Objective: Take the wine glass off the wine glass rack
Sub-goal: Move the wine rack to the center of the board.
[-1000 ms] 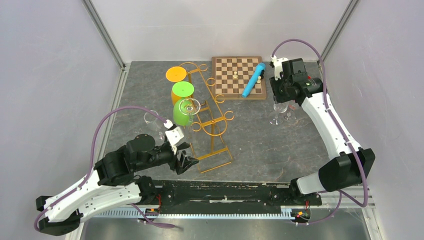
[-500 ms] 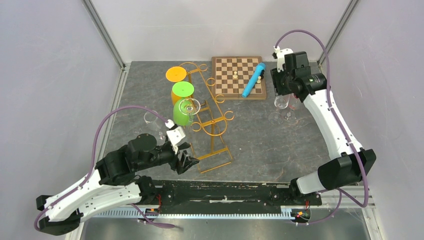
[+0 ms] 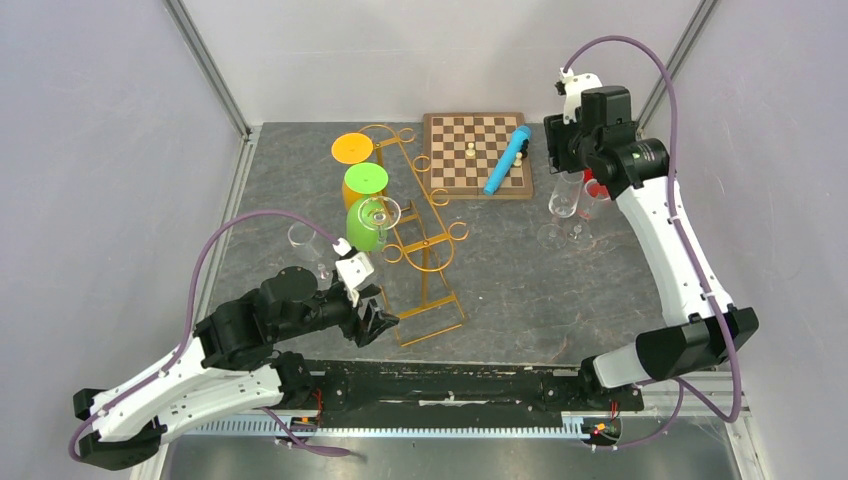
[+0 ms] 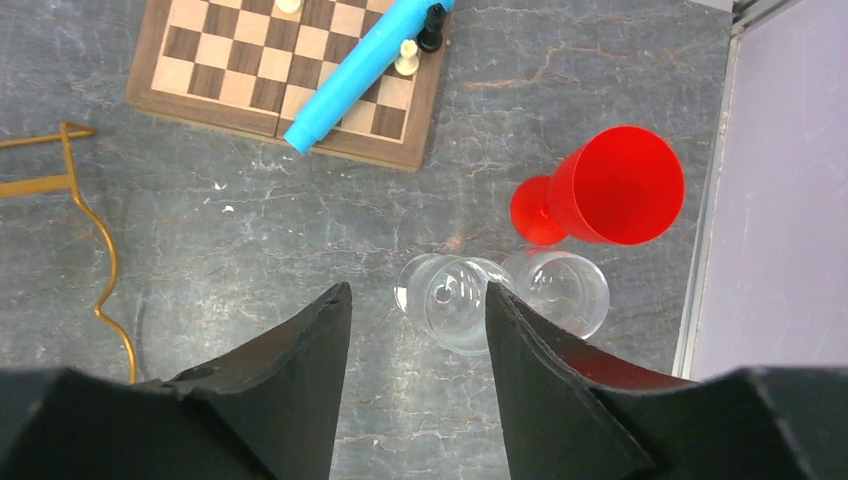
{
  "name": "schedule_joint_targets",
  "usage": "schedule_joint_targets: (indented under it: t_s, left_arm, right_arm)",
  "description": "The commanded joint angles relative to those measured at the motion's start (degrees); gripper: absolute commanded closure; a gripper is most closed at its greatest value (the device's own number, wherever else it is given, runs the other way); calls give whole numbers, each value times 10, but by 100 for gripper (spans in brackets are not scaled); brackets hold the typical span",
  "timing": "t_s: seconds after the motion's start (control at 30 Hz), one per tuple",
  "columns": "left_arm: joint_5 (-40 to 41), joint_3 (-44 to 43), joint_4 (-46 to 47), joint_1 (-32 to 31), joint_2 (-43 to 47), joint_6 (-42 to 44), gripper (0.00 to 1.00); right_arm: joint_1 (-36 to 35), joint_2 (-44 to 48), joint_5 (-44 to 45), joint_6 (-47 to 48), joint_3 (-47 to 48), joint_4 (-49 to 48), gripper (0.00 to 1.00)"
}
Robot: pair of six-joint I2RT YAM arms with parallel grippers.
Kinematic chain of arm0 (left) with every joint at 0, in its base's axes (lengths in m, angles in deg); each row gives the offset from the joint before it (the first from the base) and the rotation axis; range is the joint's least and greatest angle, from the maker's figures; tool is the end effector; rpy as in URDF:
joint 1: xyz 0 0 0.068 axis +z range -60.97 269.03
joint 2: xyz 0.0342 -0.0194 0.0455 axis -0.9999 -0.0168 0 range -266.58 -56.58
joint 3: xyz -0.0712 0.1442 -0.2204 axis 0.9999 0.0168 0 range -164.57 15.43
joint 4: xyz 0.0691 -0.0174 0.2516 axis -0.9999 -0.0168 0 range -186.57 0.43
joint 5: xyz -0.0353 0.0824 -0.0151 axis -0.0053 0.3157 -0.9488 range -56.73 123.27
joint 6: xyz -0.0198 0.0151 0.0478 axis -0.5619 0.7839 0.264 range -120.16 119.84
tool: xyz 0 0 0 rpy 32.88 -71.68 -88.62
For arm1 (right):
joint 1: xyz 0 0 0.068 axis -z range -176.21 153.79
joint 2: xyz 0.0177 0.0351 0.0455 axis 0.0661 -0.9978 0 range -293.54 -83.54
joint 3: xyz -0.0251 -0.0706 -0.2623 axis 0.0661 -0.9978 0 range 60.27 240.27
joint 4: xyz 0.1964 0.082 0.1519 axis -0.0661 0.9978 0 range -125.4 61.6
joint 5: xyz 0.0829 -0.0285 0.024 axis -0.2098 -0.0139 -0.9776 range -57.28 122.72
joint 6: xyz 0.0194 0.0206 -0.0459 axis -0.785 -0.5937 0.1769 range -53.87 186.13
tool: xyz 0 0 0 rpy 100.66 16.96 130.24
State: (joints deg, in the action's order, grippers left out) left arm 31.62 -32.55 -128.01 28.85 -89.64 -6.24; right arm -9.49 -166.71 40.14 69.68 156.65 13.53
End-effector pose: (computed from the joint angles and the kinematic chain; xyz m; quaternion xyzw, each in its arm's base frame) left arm 0.0590 -0.1050 0.3350 0.3874 0.7411 -0.3098 0.4524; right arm 0.2951 0.0650 0.4261 -0.1008 0.8828 -0.0188 0.4584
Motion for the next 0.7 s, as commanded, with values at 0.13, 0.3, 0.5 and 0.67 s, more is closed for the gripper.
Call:
schedule_joint_targets:
  t_s: [0.13,0.3,0.5,0.67]
  left_arm:
    - [21,1,23,2,0,-28,26]
    - [40,2,24,2,6,-28,26]
    - [51,1,24,2,12,-27,26]
    - [63,2,28,3,29,-26,27]
  right_arm:
    - [2,68,-122,-19,-9,-71,41]
    - [2,139,-212,-34,-107,-151,38]
    - [-1,216,-333,-50,-210,-218,37]
    - [-24,276,-386,-41,-296,-262,36]
